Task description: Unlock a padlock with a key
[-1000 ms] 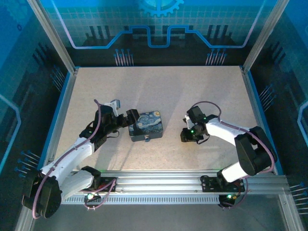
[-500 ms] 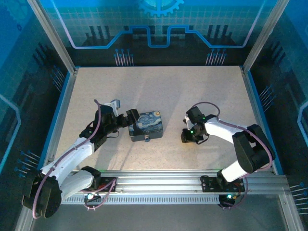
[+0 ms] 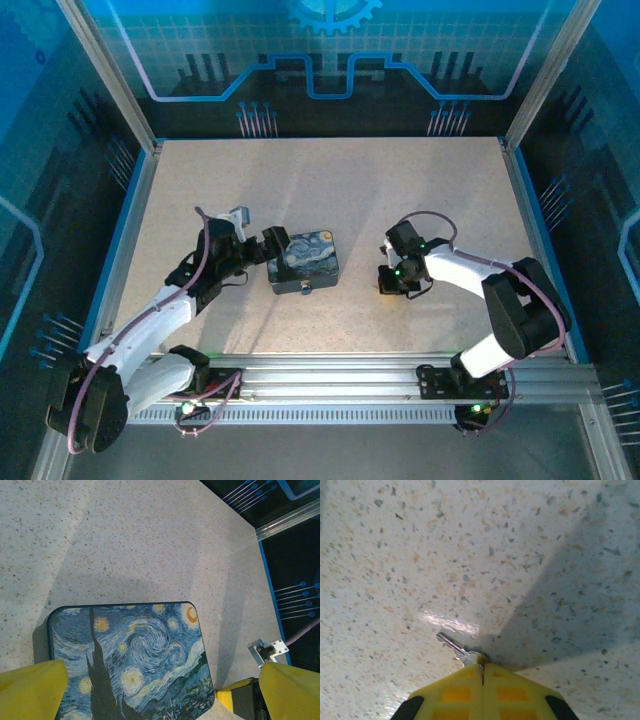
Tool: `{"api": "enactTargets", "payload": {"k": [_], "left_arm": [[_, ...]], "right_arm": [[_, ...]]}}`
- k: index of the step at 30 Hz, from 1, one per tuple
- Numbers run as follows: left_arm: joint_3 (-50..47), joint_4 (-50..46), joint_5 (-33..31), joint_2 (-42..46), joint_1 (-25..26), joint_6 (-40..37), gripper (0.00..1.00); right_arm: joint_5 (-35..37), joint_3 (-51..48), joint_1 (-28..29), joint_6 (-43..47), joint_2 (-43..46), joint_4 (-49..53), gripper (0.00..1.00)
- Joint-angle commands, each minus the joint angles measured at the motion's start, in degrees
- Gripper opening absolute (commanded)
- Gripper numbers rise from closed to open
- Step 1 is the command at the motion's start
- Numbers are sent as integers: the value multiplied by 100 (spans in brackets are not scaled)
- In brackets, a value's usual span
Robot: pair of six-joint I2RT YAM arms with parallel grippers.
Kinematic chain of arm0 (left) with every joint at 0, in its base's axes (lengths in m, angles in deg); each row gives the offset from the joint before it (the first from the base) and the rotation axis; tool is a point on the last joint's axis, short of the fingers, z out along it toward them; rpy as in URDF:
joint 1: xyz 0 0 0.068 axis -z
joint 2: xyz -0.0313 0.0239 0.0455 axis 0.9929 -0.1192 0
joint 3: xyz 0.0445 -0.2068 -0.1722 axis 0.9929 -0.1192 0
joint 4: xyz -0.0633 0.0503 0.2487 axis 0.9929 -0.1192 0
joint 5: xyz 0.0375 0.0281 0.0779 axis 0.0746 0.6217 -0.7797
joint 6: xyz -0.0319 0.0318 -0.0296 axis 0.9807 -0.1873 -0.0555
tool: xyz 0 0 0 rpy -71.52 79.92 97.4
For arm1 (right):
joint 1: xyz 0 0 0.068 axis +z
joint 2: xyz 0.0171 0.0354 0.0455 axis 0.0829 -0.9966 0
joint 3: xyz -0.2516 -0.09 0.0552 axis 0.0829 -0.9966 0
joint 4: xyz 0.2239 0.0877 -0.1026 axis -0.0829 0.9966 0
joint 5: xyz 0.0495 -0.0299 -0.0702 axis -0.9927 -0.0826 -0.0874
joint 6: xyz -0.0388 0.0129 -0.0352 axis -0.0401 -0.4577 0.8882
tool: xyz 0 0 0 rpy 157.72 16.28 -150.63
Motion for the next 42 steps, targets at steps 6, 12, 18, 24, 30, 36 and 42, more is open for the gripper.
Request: {"api": "enactTargets", "payload": {"k": [6, 12, 18, 24, 30, 36, 42], "left_arm": [[353, 289, 561, -154, 51, 889, 99], [607, 731, 790, -451, 395, 1302, 93], [1085, 787, 570, -875, 1045, 1123, 80], [1389, 867, 367, -1335, 1528, 1018, 65], [1615, 1044, 411, -1745, 1799, 1026, 60], [1668, 1218, 425, -1971, 1910, 1108, 55], [1671, 1310, 449, -2095, 1943, 1172, 47]], "right_arm": [[-806, -574, -50, -1127, 906, -1371, 0], [-964, -871, -28, -2132, 1634, -2714, 0], [-738, -786, 108, -2606, 2100, -3217, 0], [-731, -592, 325, -2691, 2222, -3144, 0], [-720, -494, 559, -2729, 2136, -3141, 0], [-760, -369, 689, -2717, 2005, -3175, 0], [-790, -276, 801, -2711, 1938, -3202, 0]]}}
